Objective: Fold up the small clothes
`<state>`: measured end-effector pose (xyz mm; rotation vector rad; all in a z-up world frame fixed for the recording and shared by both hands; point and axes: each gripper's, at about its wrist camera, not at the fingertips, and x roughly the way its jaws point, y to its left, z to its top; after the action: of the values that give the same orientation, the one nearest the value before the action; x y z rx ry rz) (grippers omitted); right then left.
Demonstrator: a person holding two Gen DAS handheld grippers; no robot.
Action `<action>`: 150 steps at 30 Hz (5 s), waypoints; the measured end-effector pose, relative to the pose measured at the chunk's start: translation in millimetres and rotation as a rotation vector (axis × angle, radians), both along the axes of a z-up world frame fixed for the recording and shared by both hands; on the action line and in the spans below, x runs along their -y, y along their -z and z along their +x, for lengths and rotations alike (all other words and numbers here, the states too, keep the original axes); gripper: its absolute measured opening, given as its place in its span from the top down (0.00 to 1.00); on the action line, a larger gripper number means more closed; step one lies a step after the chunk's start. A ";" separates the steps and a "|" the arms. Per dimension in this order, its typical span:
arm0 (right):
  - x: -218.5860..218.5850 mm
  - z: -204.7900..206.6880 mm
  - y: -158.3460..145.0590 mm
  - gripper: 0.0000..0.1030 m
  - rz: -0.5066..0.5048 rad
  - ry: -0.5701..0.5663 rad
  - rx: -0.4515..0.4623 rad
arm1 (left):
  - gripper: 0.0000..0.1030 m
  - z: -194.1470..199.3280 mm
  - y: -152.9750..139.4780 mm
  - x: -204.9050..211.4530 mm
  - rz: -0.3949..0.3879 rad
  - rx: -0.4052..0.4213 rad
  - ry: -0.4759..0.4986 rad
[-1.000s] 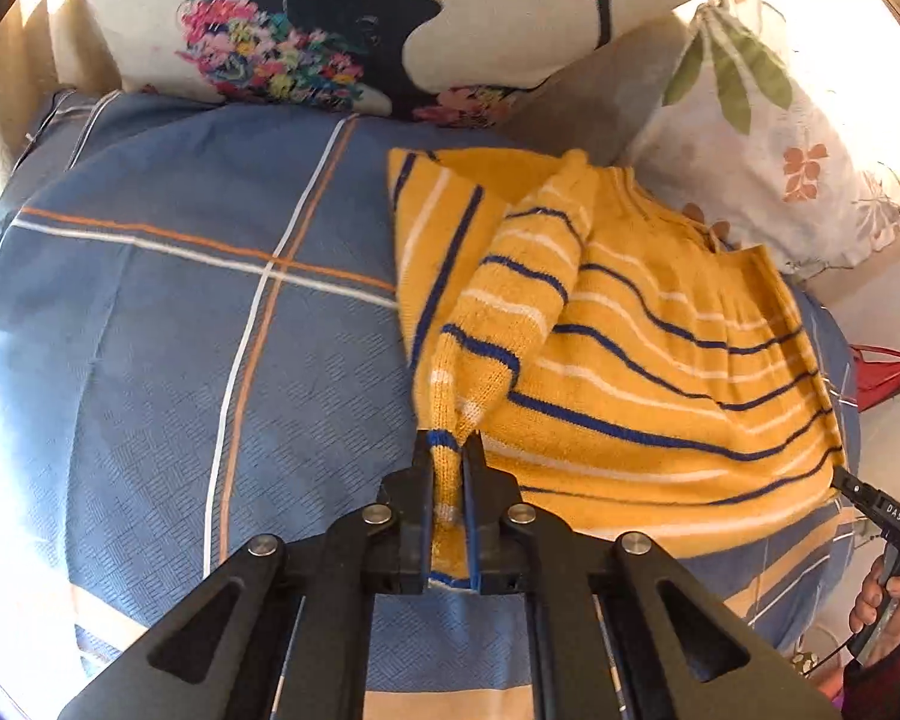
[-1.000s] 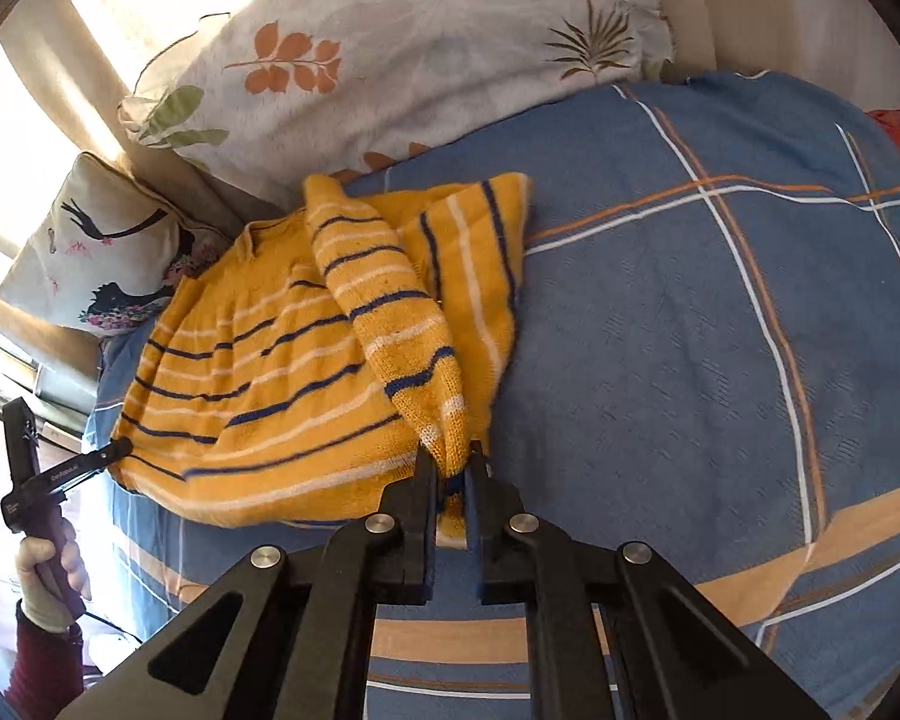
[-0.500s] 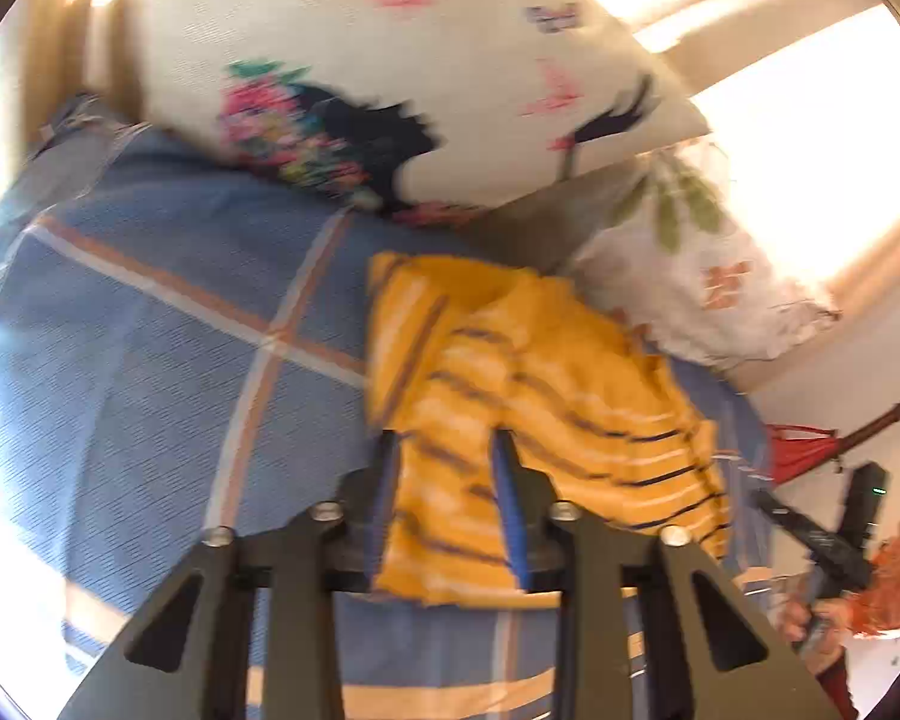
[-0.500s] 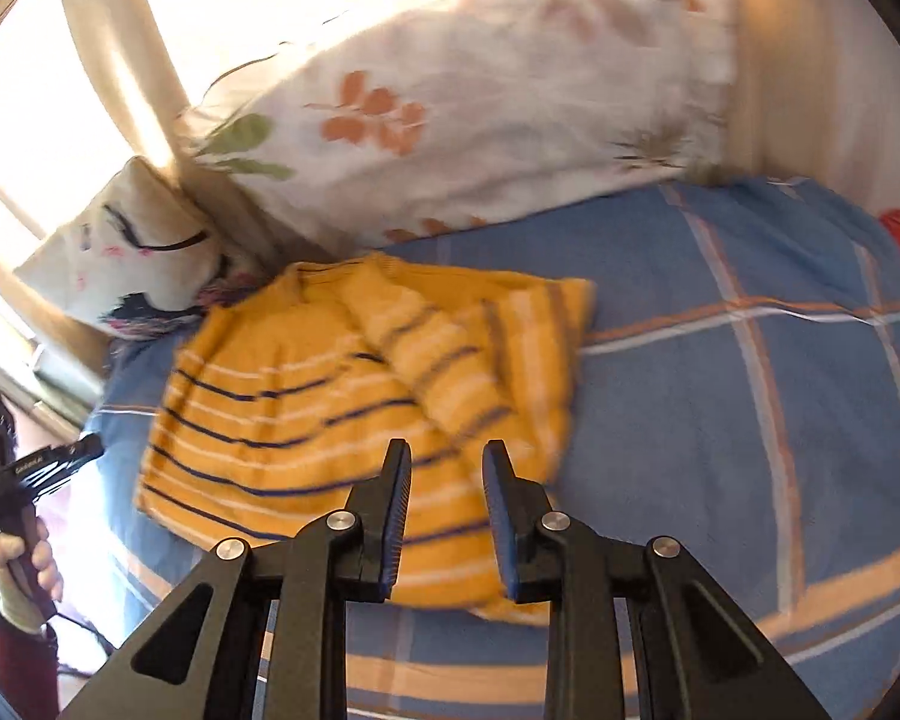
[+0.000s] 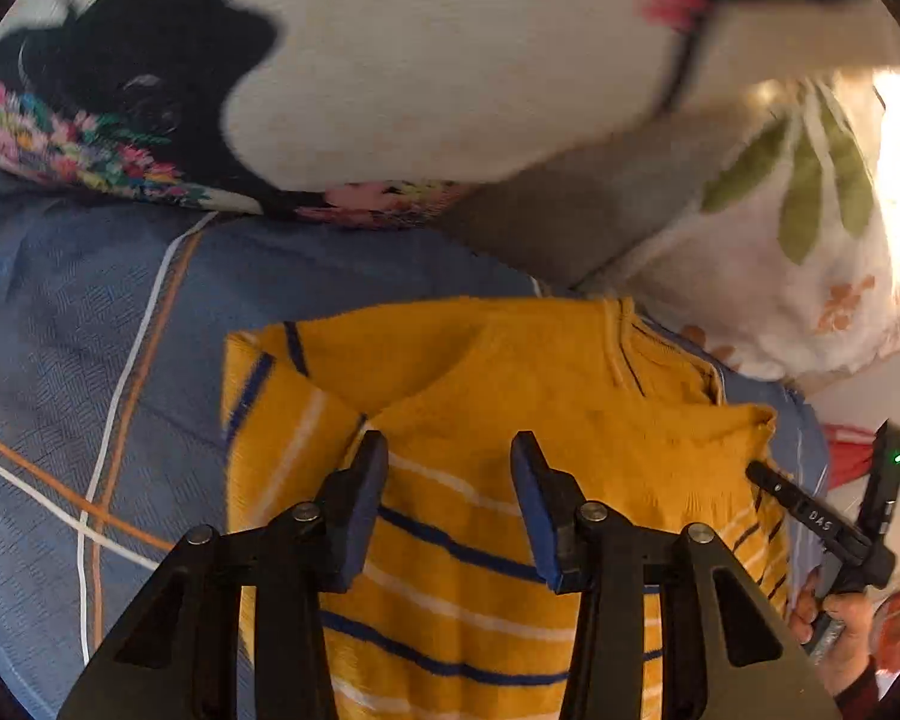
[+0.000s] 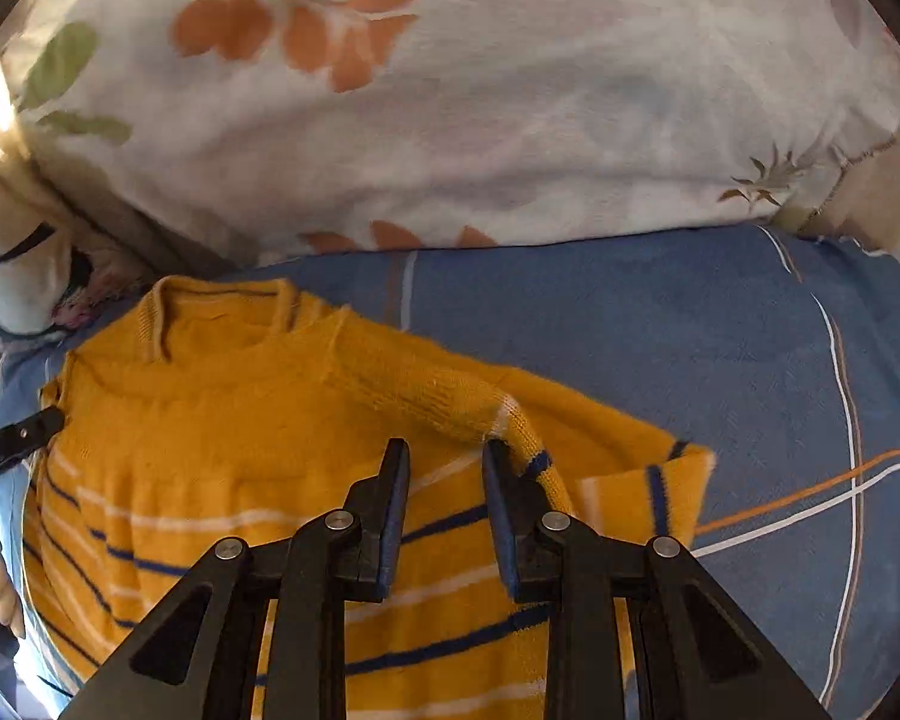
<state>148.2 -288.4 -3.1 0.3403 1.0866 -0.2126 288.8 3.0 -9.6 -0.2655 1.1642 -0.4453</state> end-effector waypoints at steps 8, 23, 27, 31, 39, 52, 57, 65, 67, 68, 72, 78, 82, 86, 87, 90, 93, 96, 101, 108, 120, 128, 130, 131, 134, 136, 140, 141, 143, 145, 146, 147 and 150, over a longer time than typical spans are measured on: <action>39.4 -15.4 -12.1 0.49 0.116 0.150 0.038 | 0.59 12.3 -3.4 -44.5 -0.115 -0.054 -0.104; -19.3 -200.1 -150.4 0.00 -0.284 0.093 0.461 | 0.00 -180.9 -174.5 -86.4 0.112 0.628 -0.233; -14.2 -230.0 -135.6 0.00 -0.128 0.076 0.451 | 0.00 -206.4 -181.8 -81.3 0.106 0.567 -0.239; 12.7 -238.6 -98.3 0.14 0.079 0.122 0.300 | 0.00 -218.0 -152.5 -42.4 0.112 0.425 -0.143; 44.1 -258.6 -59.8 0.17 0.271 0.138 0.200 | 0.00 -252.7 -98.2 55.3 0.083 0.290 0.113; 85.2 -222.9 -17.6 0.18 0.522 0.302 0.154 | 0.00 -245.9 -47.1 138.6 0.098 0.193 0.416; 82.3 -198.7 -11.9 0.18 0.516 0.288 0.132 | 0.00 -236.9 -31.6 157.4 0.139 0.132 0.414; 93.0 -155.2 1.9 0.18 0.528 0.102 0.093 | 0.00 -244.7 -18.3 195.2 0.287 0.054 0.310; 97.7 -142.8 3.8 0.18 0.535 0.040 0.080 | 0.00 -249.7 -17.2 205.8 0.300 0.037 0.271; 99.5 -136.9 3.8 0.18 0.535 0.009 0.076 | 0.00 -252.0 -16.2 210.8 0.308 0.031 0.257; 104.4 -110.3 5.3 0.18 0.536 -0.089 0.058 | 0.00 -261.5 -13.0 231.1 0.346 0.010 0.233; 103.2 -76.6 7.4 0.17 0.560 -0.170 0.043 | 0.00 -265.7 -8.3 244.9 0.338 -0.025 0.195; 91.3 -57.0 8.1 0.17 0.582 -0.227 0.043 | 0.00 -267.5 -4.0 248.3 0.336 -0.042 0.176; 73.3 -43.1 11.7 0.17 0.563 -0.278 0.037 | 0.00 -267.8 0.4 246.6 0.330 -0.063 0.156; 69.7 -41.3 10.7 0.17 0.550 -0.285 0.038 | 0.00 -267.4 1.2 245.6 0.322 -0.069 0.150; 61.2 -36.8 8.9 0.17 0.511 -0.314 0.030 | 0.00 -267.3 4.0 241.5 0.298 -0.084 0.130; 58.3 -37.2 8.7 0.17 0.486 -0.333 0.028 | 0.00 -265.6 6.0 235.7 0.266 -0.096 0.105; 56.7 -35.9 9.6 0.17 0.489 -0.335 0.029 | 0.00 -267.5 10.1 228.6 0.229 -0.118 0.078; 59.3 -37.0 9.8 0.17 0.496 -0.331 0.031 | 0.00 -265.1 14.3 225.0 0.188 -0.135 0.061; 63.2 -38.6 10.1 0.17 0.504 -0.335 0.032 | 0.00 -261.6 18.8 223.8 0.161 -0.142 0.042; 57.0 -37.3 8.6 0.18 0.471 -0.366 0.022 | 0.00 -240.0 17.8 242.3 0.076 -0.138 0.012; 63.1 -36.5 12.2 0.76 0.460 -0.346 -0.013 | 0.69 -216.9 24.3 222.6 -0.188 -0.231 -0.094; 65.2 -37.2 12.5 0.80 0.497 -0.329 -0.012 | 0.78 -213.8 23.0 215.8 -0.214 -0.248 -0.093; 65.4 -37.6 10.9 0.81 0.505 -0.324 -0.009 | 0.81 -212.8 20.6 212.1 -0.227 -0.249 -0.097; 64.1 -39.9 0.4 0.81 0.531 -0.318 0.011 | 0.83 -211.3 14.6 197.6 -0.267 -0.242 -0.098; 60.6 -41.1 -11.9 0.82 0.535 -0.323 0.031 | 0.83 -211.5 9.7 187.9 -0.292 -0.228 -0.094; 44.1 -40.1 -47.2 0.82 0.524 -0.327 0.077 | 0.83 -203.4 -8.1 169.4 -0.383 -0.224 -0.076; 38.8 -38.9 -56.3 0.82 0.520 -0.330 0.089 | 0.83 -200.4 -12.6 162.1 -0.406 -0.221 -0.071; 22.0 -33.0 -78.0 0.82 0.510 -0.335 0.112 | 0.83 -194.2 -23.5 142.4 -0.451 -0.217 -0.065; 2.5 -25.0 -94.2 0.82 0.509 -0.340 0.122 | 0.83 -187.3 -31.3 118.8 -0.499 -0.212 -0.073; -9.6 -19.8 -101.1 0.82 0.510 -0.345 0.125 | 0.83 -190.1 -39.0 102.2 -0.522 -0.210 -0.085; -24.5 -13.5 -107.7 0.82 0.507 -0.354 0.127 | 0.83 -184.9 -40.3 85.5 -0.541 -0.210 -0.099; -70.1 6.6 -117.9 0.82 0.476 -0.374 0.121 | 0.83 -170.9 -39.1 31.6 -0.574 -0.220 -0.148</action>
<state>154.8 -218.4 114.9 0.5575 1.0534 0.4020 117.9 -28.6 29.4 -0.9111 1.2007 -0.6249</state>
